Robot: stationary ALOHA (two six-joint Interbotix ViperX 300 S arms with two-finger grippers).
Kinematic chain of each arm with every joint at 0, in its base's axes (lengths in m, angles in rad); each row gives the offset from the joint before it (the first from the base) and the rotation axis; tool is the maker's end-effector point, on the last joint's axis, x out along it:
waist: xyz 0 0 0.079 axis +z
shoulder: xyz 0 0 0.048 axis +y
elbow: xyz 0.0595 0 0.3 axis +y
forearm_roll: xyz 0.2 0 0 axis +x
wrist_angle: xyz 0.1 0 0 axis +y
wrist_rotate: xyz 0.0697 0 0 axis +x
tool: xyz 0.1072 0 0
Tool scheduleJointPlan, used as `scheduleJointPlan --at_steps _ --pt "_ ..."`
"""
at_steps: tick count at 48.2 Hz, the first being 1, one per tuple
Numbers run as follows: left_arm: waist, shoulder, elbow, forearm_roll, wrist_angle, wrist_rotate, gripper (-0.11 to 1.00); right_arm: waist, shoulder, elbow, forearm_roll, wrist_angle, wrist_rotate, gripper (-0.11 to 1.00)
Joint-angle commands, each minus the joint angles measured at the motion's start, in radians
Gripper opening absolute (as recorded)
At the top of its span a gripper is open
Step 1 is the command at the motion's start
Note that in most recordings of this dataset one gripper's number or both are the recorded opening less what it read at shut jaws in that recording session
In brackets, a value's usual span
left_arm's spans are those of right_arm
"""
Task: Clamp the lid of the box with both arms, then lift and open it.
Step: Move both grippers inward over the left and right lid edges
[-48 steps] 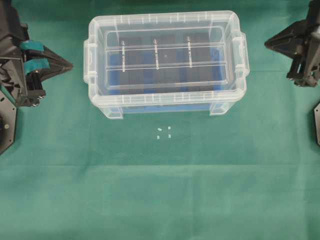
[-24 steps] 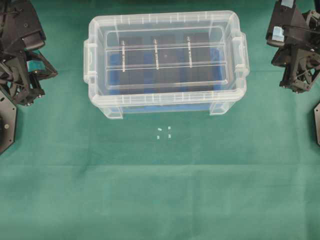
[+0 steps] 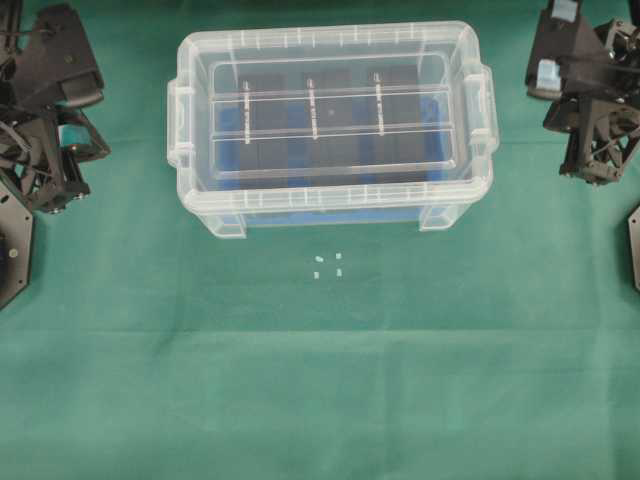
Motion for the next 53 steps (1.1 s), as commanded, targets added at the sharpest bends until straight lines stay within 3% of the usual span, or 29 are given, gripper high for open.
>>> scheduleJointPlan --at_steps 1,8,20,33,53 --pt "-0.003 0.011 -0.032 0.005 0.026 0.038 0.01 0.017 0.005 -0.031 -0.012 -0.005 -0.026 0.00" --pt "-0.009 0.023 -0.038 0.003 0.054 0.109 0.01 0.021 0.012 -0.035 -0.014 -0.003 -0.083 0.00" --pt "-0.009 0.031 -0.043 0.000 0.071 0.152 0.01 0.021 0.012 -0.037 -0.015 -0.005 -0.161 0.00" --pt "-0.009 0.051 -0.051 0.000 0.061 0.155 0.01 0.021 0.017 -0.037 -0.015 -0.017 -0.161 0.00" --pt "-0.008 0.232 -0.149 0.000 0.009 0.218 0.01 0.021 0.118 -0.100 -0.015 -0.078 -0.164 0.00"
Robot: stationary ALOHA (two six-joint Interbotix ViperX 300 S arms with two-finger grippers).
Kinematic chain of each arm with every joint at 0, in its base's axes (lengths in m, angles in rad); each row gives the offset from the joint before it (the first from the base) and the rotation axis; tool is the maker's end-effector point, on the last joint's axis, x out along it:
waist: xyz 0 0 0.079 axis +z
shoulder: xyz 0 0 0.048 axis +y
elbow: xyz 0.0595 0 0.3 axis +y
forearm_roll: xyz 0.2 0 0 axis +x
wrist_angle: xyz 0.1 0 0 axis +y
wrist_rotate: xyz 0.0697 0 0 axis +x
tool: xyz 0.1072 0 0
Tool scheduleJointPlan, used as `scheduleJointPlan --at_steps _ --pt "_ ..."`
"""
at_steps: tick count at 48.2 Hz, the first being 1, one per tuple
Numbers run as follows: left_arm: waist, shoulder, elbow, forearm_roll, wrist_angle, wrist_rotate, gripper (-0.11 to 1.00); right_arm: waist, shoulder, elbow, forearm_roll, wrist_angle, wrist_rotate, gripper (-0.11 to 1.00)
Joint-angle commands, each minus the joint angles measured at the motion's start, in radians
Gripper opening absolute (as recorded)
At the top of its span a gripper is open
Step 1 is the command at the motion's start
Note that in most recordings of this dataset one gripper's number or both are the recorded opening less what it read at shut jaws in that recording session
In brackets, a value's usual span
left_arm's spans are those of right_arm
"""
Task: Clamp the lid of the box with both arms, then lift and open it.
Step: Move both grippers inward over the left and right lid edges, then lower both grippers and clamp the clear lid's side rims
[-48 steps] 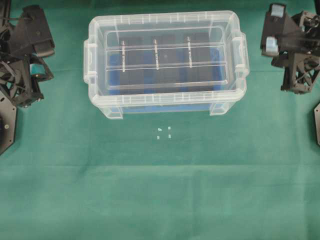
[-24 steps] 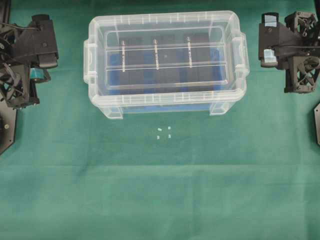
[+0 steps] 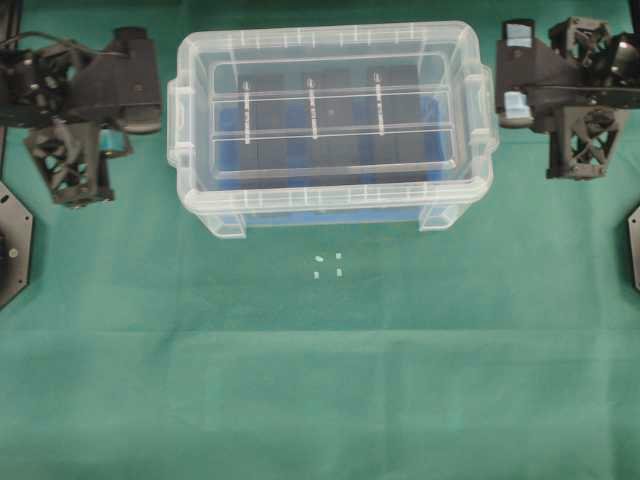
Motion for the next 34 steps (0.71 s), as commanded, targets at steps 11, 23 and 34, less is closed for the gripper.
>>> scheduleJointPlan --at_steps 11,23,34 --pt "0.014 0.112 -0.063 -0.002 -0.040 0.037 0.01 0.011 0.058 -0.074 -0.002 -0.043 -0.009 0.00" --pt "0.015 0.160 -0.091 -0.005 -0.097 0.078 0.01 0.021 0.106 -0.114 -0.002 -0.057 -0.014 0.00" --pt "0.015 0.195 -0.126 -0.005 -0.104 0.109 0.01 0.031 0.127 -0.133 -0.002 -0.063 -0.014 0.00"
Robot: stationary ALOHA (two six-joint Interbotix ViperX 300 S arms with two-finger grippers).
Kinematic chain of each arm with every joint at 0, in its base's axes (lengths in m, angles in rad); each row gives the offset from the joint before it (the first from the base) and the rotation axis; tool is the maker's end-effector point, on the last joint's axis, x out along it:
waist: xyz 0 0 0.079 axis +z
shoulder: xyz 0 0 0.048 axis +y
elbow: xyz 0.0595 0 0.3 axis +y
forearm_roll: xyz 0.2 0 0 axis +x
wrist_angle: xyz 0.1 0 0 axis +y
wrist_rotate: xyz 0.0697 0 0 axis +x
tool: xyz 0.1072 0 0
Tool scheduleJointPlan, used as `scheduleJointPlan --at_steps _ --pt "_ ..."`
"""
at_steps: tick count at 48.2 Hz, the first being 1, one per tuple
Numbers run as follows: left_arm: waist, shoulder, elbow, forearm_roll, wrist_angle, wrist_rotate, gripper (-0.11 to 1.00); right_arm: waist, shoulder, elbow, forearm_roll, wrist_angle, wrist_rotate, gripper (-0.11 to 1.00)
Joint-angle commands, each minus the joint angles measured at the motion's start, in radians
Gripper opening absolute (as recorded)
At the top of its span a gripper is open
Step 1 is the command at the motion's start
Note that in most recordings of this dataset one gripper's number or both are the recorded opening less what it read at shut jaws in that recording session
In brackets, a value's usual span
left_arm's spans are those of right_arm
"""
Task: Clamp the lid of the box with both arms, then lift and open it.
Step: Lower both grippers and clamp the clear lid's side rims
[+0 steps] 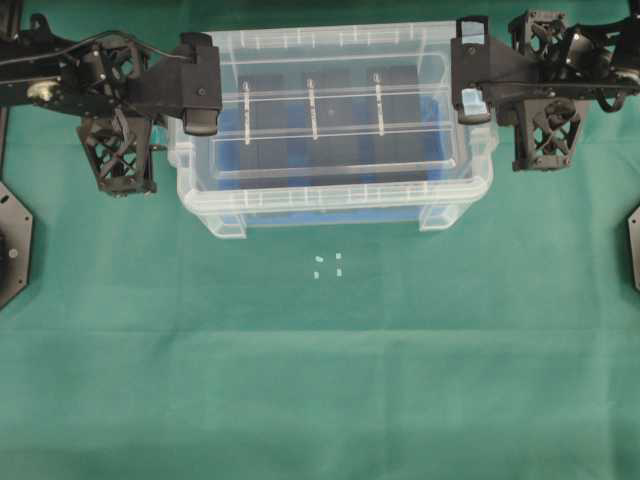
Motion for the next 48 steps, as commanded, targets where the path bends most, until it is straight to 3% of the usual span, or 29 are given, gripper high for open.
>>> scheduleJointPlan --at_steps 1,48 --pt "-0.002 0.015 -0.049 -0.003 -0.029 0.003 0.01 0.012 0.011 -0.048 0.005 -0.021 0.003 0.00" --pt "-0.002 -0.028 -0.066 -0.005 -0.002 -0.005 0.01 0.018 -0.018 -0.058 0.003 -0.023 0.018 0.00"
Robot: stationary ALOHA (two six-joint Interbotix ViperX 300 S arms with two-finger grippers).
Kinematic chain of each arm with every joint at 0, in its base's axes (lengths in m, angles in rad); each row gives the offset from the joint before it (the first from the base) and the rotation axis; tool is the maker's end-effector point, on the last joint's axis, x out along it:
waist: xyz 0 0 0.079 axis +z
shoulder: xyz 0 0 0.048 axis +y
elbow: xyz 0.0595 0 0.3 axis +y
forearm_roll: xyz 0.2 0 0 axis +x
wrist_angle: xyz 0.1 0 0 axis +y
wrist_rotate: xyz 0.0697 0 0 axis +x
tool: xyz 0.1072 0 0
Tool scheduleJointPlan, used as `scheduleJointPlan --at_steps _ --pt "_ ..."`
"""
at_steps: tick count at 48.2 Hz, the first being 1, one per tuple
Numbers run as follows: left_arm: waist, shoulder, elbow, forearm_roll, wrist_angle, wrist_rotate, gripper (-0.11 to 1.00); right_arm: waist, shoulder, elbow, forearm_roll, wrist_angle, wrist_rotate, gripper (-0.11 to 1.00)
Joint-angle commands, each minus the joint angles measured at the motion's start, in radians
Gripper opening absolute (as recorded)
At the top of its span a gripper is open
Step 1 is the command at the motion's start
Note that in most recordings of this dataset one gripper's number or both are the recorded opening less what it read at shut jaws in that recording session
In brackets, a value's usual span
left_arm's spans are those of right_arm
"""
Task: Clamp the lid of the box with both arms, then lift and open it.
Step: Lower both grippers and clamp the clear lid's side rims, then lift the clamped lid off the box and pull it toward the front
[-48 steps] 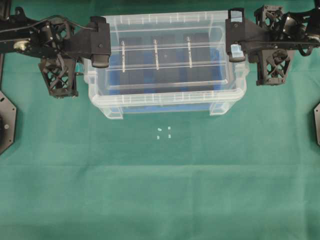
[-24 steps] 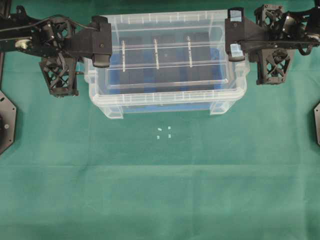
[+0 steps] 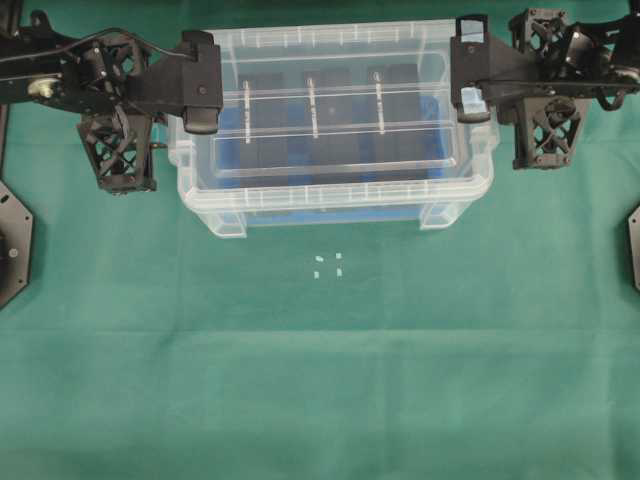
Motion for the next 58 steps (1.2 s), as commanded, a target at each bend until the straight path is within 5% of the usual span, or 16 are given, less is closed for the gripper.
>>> scheduleJointPlan --at_steps 1,58 --pt "-0.003 -0.018 -0.063 -0.006 -0.009 -0.003 0.01 0.018 -0.014 -0.058 0.005 -0.021 0.017 0.00" --pt "-0.020 -0.081 -0.204 -0.005 0.170 -0.028 0.01 0.061 -0.051 -0.242 0.005 0.186 0.020 0.00"
